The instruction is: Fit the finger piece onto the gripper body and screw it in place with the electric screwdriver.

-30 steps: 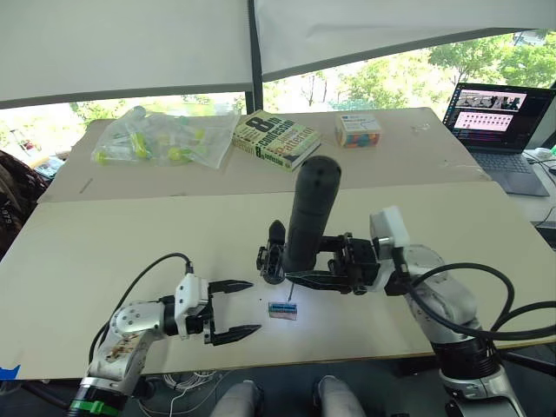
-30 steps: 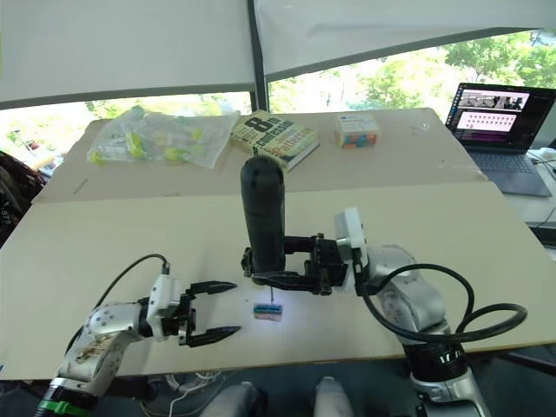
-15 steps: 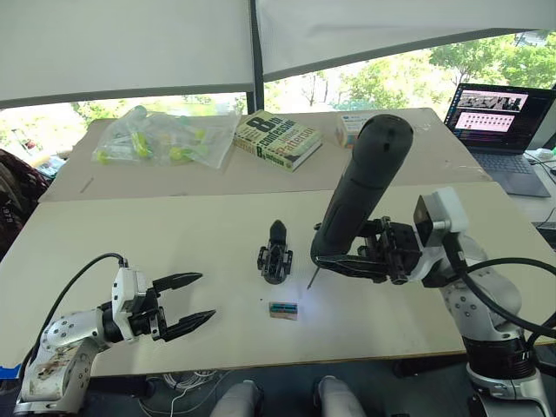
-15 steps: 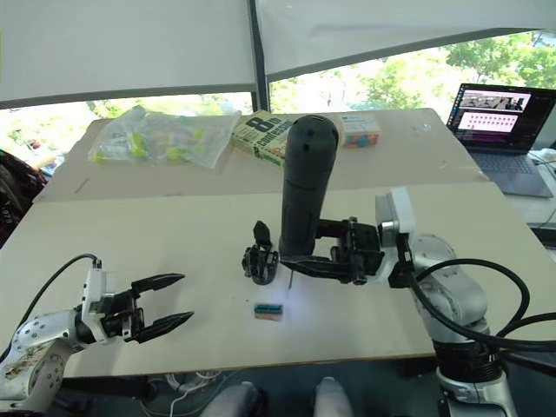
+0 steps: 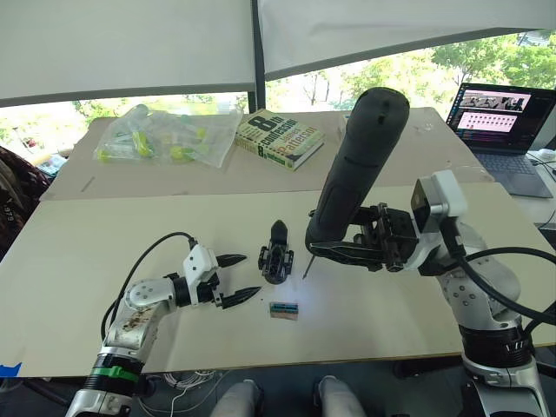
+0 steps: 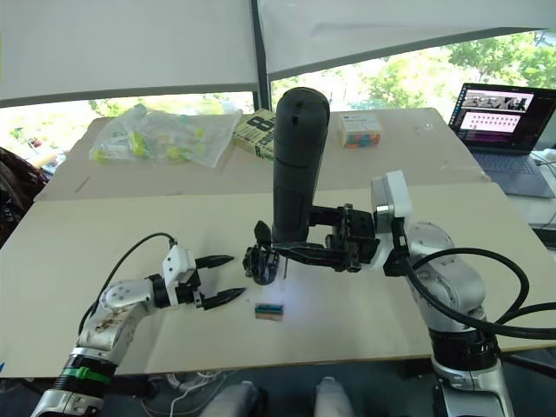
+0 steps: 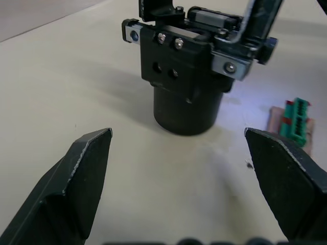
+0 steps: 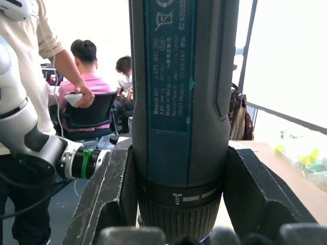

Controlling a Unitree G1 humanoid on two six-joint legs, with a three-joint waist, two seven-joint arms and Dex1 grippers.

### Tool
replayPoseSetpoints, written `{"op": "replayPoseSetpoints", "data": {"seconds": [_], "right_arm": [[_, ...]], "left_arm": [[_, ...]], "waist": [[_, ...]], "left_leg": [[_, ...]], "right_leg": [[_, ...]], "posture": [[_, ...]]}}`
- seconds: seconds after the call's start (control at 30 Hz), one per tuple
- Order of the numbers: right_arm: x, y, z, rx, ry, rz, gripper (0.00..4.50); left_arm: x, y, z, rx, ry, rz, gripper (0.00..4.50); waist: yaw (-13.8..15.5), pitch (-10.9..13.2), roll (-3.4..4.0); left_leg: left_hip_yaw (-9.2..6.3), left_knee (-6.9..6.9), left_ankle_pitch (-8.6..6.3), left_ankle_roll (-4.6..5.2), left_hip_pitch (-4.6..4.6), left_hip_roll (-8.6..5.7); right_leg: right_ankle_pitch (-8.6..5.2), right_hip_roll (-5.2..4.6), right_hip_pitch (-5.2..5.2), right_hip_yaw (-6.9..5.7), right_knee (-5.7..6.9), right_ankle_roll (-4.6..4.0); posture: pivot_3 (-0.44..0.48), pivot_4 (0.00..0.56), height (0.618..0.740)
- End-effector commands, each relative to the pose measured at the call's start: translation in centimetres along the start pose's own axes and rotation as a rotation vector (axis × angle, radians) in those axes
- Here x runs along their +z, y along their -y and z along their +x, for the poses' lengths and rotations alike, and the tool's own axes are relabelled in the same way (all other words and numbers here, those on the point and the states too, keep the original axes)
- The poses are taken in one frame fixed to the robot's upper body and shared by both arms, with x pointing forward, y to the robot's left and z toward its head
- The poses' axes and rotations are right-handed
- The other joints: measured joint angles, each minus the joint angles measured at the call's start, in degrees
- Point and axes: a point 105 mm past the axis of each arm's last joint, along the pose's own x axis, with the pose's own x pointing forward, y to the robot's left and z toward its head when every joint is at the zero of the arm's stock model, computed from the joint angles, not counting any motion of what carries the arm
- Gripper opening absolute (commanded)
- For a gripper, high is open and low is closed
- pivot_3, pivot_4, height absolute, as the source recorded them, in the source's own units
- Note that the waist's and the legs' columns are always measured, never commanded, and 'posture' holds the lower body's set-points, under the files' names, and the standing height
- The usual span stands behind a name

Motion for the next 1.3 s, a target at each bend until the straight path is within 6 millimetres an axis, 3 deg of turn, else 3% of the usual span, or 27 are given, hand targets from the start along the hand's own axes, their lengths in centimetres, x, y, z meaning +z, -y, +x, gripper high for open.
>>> {"op": "replayPoseSetpoints", "data": {"seconds": [0.03,0.33,0.5,1.0,1.1,1.2,1.3], "right_arm": [[1.8,-0.4,0.5,0.035,0.039,-0.056,1.91],[1.4,-0.4,0.3,0.028,0.031,-0.053,1.91],[1.3,-0.5,0.1,0.024,0.027,-0.052,1.91],[0.9,-0.6,-0.5,0.009,0.007,-0.049,1.91],[0.9,-0.7,-0.6,0.006,0.002,-0.049,1.91],[0.9,-0.7,-0.7,0.002,-0.002,-0.051,1.91],[1.1,-0.7,-0.7,-0.001,-0.006,-0.053,1.91]], "left_arm": [[0.4,0.2,1.2,-0.038,0.005,0.037,4.39],[-0.5,0.4,4.2,-0.079,-0.011,0.062,4.39],[-0.5,0.1,5.0,-0.056,-0.006,0.057,4.39],[0.0,1.8,6.1,-0.142,0.007,-0.011,4.39],[-0.1,1.6,6.3,-0.125,-0.004,-0.014,3.58],[-0.2,1.5,6.1,-0.125,-0.008,-0.014,2.33],[-0.5,1.4,5.7,-0.125,-0.021,-0.006,2.31]], "waist": [[0.09,0.0,0.0],[0.37,0.0,-0.02],[0.73,0.0,-0.02],[0.76,-0.01,-0.02],[0.76,-0.01,-0.03],[0.77,-0.01,-0.03],[0.73,-0.01,-0.03]], "left_leg": [[0.0,0.0,0.0,0.0,0.0,0.0],[0.0,0.02,0.0,0.0,-0.01,-0.02],[0.0,0.05,0.0,0.01,0.02,-0.03],[-0.01,0.06,0.01,0.01,0.03,-0.06],[-0.01,0.06,0.01,0.01,0.04,-0.06],[-0.01,0.06,0.01,0.01,0.05,-0.06],[-0.01,0.06,0.01,0.01,0.05,-0.06]], "right_leg": [[0.0,0.01,0.0,-0.01,0.0,0.0],[0.0,0.0,0.02,-0.01,0.01,0.0],[0.0,-0.01,0.09,-0.01,0.0,0.01],[0.01,-0.01,0.12,-0.01,-0.01,0.04],[0.01,-0.01,0.14,-0.02,-0.01,0.04],[0.01,-0.01,0.15,-0.01,-0.01,0.04],[0.01,-0.01,0.15,-0.02,-0.02,0.04]], "posture": [[0.0,0.15,0.74],[0.0,0.15,0.74],[0.0,0.15,0.74],[0.0,0.15,0.74],[0.0,0.15,0.74],[0.0,0.15,0.74],[0.0,0.15,0.74]]}}
